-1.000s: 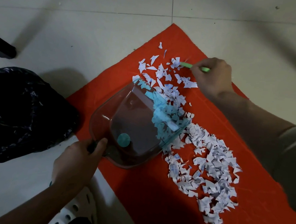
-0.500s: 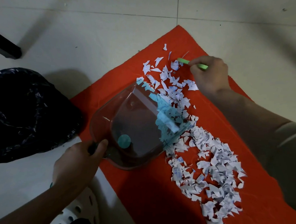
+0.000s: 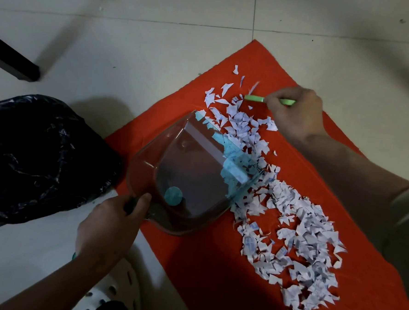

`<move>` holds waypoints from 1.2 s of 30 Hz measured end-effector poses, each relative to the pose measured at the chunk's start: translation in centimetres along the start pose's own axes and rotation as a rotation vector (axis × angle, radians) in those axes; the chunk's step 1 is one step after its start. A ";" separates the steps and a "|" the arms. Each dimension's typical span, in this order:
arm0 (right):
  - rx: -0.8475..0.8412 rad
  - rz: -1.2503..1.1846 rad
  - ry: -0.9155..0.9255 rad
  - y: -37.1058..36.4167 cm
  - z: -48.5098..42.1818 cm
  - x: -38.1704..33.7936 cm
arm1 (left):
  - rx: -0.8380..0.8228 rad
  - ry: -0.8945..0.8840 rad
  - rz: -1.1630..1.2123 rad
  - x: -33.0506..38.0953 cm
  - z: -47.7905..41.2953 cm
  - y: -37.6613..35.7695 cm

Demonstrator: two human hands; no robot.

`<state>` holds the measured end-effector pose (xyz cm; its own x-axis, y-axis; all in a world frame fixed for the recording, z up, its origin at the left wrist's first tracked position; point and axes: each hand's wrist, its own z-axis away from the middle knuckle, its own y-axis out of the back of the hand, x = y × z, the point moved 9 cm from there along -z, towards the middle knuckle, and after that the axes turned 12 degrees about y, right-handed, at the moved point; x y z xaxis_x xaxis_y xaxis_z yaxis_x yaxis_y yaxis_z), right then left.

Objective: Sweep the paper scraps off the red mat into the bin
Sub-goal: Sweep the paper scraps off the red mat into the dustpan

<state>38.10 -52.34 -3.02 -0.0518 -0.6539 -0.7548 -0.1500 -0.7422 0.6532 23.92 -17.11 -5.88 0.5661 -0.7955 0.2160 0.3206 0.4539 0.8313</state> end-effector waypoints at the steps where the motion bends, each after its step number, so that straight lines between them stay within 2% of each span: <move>1: -0.028 -0.007 -0.020 -0.2 0.4 0.2 | 0.004 0.000 -0.001 0.0 0.0 0.0; 4: -0.042 -0.083 -0.066 0.1 1.4 0.4 | 0.003 0.006 0.005 -0.3 -0.1 0.1; 7: 0.028 -0.147 -0.065 1.1 1.3 -0.2 | -0.010 0.010 0.030 -0.5 -0.1 0.1; 10: 0.127 -0.107 -0.032 1.6 -0.1 -0.7 | 0.005 0.015 0.017 -0.6 -0.1 0.2; 17: 0.146 -0.032 0.025 0.2 -3.7 -1.9 | 0.024 0.027 0.009 -0.9 -0.3 0.5; 24: -0.027 0.041 -0.039 -1.8 -4.7 -1.0 | 0.033 0.034 -0.008 -1.0 -0.3 0.7; 31: 0.110 -0.033 -0.004 -0.4 -4.6 -1.9 | 0.054 0.044 -0.016 -1.3 -0.6 1.2; 36: 0.009 -0.049 0.051 -3.0 -5.4 -2.8 | 0.058 0.054 -0.006 -1.5 -0.4 1.1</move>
<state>44.06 -49.07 -2.56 0.0062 -0.6238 -0.7816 -0.1598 -0.7721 0.6150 23.75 -15.21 -5.51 0.6052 -0.7744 0.1845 0.2801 0.4241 0.8612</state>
